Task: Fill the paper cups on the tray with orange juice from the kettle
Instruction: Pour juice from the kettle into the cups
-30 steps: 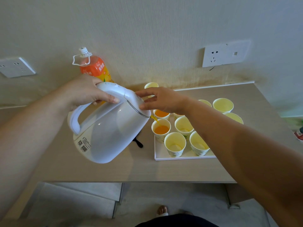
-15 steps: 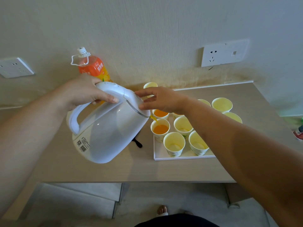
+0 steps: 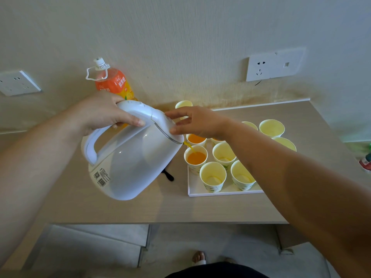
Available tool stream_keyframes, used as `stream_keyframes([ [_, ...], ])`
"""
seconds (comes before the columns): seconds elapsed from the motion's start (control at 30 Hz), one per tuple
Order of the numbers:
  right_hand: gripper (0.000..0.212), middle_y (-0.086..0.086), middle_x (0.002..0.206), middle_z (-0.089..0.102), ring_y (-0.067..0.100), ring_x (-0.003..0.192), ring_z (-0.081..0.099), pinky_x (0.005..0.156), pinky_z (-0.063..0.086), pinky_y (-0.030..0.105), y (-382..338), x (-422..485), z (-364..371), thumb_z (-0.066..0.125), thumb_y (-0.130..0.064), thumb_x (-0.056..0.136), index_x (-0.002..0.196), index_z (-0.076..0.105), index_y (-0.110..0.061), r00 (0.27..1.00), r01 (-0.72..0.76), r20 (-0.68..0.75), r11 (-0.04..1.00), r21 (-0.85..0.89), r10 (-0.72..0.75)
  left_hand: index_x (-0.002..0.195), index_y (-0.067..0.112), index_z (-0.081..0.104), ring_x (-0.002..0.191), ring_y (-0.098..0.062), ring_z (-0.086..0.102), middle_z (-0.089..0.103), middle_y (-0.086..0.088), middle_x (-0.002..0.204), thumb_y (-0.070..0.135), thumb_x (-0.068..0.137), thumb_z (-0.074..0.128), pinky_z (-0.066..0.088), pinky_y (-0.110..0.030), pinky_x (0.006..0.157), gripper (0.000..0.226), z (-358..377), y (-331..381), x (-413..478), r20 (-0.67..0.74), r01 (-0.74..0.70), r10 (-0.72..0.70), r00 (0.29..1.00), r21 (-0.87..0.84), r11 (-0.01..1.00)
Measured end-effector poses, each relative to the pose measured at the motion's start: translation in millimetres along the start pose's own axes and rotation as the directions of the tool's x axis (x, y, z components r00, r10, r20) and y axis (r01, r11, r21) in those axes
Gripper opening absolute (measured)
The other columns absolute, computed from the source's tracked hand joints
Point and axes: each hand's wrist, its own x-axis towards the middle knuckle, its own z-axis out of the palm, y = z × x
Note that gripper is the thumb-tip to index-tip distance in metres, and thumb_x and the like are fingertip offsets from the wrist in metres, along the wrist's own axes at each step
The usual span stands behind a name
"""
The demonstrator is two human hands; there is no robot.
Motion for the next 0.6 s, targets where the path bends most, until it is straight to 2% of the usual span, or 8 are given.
stream_keyframes([
  [0.1, 0.056, -0.008, 0.131, 0.056, 0.007, 0.112, 0.058, 0.088, 0.038, 0.019, -0.9, -0.8, -0.2, 0.069, -0.027, 0.086, 0.138, 0.048, -0.025, 1.0, -0.001, 0.003, 1.0, -0.014, 0.001, 0.087, 0.002, 0.067, 0.056, -0.019, 0.049, 0.057, -0.008, 0.064, 0.039, 0.05, 0.09, 0.038, -0.028, 0.059, 0.057, -1.7, 1.0, -1.2, 0.021, -0.003, 0.002, 1.0, 0.014, 1.0],
  [0.17, 0.056, -0.009, 0.131, 0.056, 0.006, 0.111, 0.058, 0.087, 0.037, 0.017, -2.0, -1.5, -1.0, 0.069, -0.027, 0.086, 0.138, 0.048, -0.025, 1.0, 0.001, 0.0, 1.0, -0.023, -0.001, 0.085, 0.005, 0.068, 0.056, -0.018, 0.05, 0.059, -0.009, 0.065, 0.052, 0.033, 0.083, 0.039, -0.028, 0.061, 0.071, -3.4, 0.9, -1.2, 0.025, -0.01, 0.009, 1.0, 0.014, 1.0],
  [0.23, 0.055, -0.009, 0.131, 0.056, 0.006, 0.11, 0.058, 0.086, 0.037, 0.016, -2.6, -1.7, -1.7, 0.069, -0.026, 0.086, 0.138, 0.049, -0.024, 1.0, 0.004, -0.004, 1.0, -0.017, -0.004, 0.085, 0.006, 0.069, 0.056, -0.018, 0.05, 0.06, -0.009, 0.067, 0.057, 0.026, 0.077, 0.04, -0.029, 0.063, 0.078, -4.1, 0.1, -0.8, 0.022, -0.021, 0.021, 1.0, 0.005, 1.0],
  [0.4, 0.055, -0.008, 0.13, 0.057, 0.008, 0.111, 0.059, 0.087, 0.038, 0.018, -1.8, -0.7, -1.8, 0.07, -0.026, 0.086, 0.137, 0.05, -0.025, 1.0, 0.003, -0.009, 1.0, -0.004, -0.003, 0.085, 0.003, 0.068, 0.056, -0.018, 0.048, 0.056, -0.008, 0.064, 0.039, 0.04, 0.091, 0.038, -0.029, 0.062, 0.063, -4.0, 2.4, -1.8, 0.033, 0.002, -0.002, 0.999, -0.004, 1.0],
  [0.5, 0.055, -0.007, 0.131, 0.056, 0.008, 0.111, 0.059, 0.087, 0.039, 0.017, -1.3, 0.1, -2.1, 0.07, -0.026, 0.085, 0.137, 0.05, -0.024, 1.0, 0.006, -0.012, 1.0, -0.008, -0.006, 0.085, 0.005, 0.069, 0.056, -0.017, 0.049, 0.057, -0.007, 0.064, 0.046, 0.036, 0.088, 0.039, -0.029, 0.061, 0.066, -4.3, 2.9, -1.4, 0.024, 0.003, -0.003, 1.0, 0.0, 1.0],
  [0.6, 0.055, -0.007, 0.13, 0.056, 0.008, 0.11, 0.058, 0.08, 0.04, 0.011, -2.4, -0.6, -2.9, 0.069, -0.025, 0.086, 0.137, 0.05, -0.024, 1.0, 0.013, -0.019, 1.0, -0.018, -0.013, 0.085, 0.001, 0.067, 0.053, -0.017, 0.048, 0.054, -0.005, 0.058, 0.039, 0.047, 0.09, 0.037, -0.027, 0.058, 0.058, -4.1, 3.6, 0.0, 0.018, 0.012, -0.012, 1.0, 0.017, 1.0],
])
